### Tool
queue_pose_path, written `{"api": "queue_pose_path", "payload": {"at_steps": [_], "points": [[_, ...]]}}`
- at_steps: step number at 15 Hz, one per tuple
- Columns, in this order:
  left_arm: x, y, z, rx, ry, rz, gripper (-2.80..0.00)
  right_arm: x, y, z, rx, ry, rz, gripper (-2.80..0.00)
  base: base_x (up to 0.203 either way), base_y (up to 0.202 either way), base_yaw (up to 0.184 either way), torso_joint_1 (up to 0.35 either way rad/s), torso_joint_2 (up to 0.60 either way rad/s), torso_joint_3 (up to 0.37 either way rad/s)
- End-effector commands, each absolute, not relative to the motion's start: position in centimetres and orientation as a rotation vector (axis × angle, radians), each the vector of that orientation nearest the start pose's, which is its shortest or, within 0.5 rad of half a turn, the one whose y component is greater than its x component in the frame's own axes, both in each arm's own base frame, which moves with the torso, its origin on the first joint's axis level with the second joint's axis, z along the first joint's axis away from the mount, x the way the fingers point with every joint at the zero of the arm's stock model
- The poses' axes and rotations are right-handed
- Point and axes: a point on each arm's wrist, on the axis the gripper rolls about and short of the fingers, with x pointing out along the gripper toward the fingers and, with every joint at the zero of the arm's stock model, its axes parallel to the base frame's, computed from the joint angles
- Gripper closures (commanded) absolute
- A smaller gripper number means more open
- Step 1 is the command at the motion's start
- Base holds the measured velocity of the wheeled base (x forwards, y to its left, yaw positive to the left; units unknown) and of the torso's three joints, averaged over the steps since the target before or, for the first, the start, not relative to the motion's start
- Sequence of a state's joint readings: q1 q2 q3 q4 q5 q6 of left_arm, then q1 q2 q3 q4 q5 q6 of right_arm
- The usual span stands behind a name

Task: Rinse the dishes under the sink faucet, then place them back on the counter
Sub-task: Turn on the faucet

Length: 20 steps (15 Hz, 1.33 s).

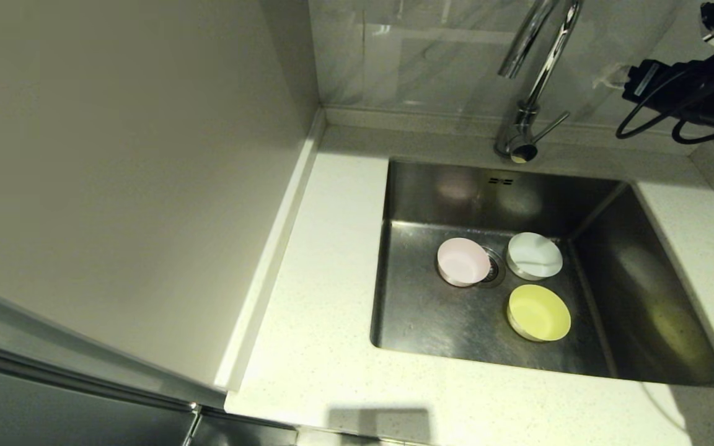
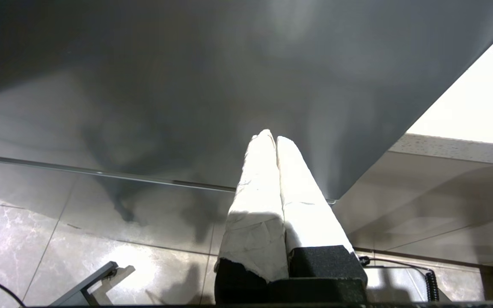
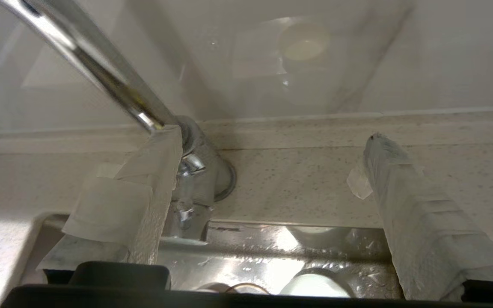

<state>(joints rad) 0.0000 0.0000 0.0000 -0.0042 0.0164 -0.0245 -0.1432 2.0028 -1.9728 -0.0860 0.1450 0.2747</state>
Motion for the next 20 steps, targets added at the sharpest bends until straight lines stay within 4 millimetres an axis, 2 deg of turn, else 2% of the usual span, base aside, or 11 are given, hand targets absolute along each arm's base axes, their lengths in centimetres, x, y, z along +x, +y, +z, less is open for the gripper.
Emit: {"api": "queue_pose_path", "payload": {"at_steps": [1, 5, 6, 11, 16, 20], "points": [[-2.3, 0.0, 7.6, -0.025, -0.006, 0.017, 0.00, 39.8, -5.3, 35.0, 0.269, -0.053, 0.018, -2.80, 0.000, 0.000, 0.000, 0.000, 0.00, 0.000], [-2.3, 0.0, 7.6, -0.025, -0.006, 0.017, 0.00, 39.5, -5.2, 34.4, 0.280, -0.024, 0.017, -2.80, 0.000, 0.000, 0.000, 0.000, 0.00, 0.000], [-2.3, 0.0, 7.6, -0.025, -0.006, 0.017, 0.00, 39.5, -5.2, 34.4, 0.280, -0.022, 0.017, 0.00, 0.000, 0.000, 0.000, 0.000, 0.00, 0.000], [-2.3, 0.0, 7.6, -0.025, -0.006, 0.017, 0.00, 39.4, -4.2, 34.3, 0.282, -0.006, 0.052, 0.00, 0.000, 0.000, 0.000, 0.000, 0.00, 0.000], [-2.3, 0.0, 7.6, -0.025, -0.006, 0.017, 0.00, 40.6, -2.5, 33.4, 0.276, 0.012, 0.099, 0.00, 0.000, 0.000, 0.000, 0.000, 0.00, 0.000], [-2.3, 0.0, 7.6, -0.025, -0.006, 0.017, 0.00, 41.6, -2.0, 33.2, 0.276, 0.005, 0.133, 0.00, 0.000, 0.000, 0.000, 0.000, 0.00, 0.000]]}}
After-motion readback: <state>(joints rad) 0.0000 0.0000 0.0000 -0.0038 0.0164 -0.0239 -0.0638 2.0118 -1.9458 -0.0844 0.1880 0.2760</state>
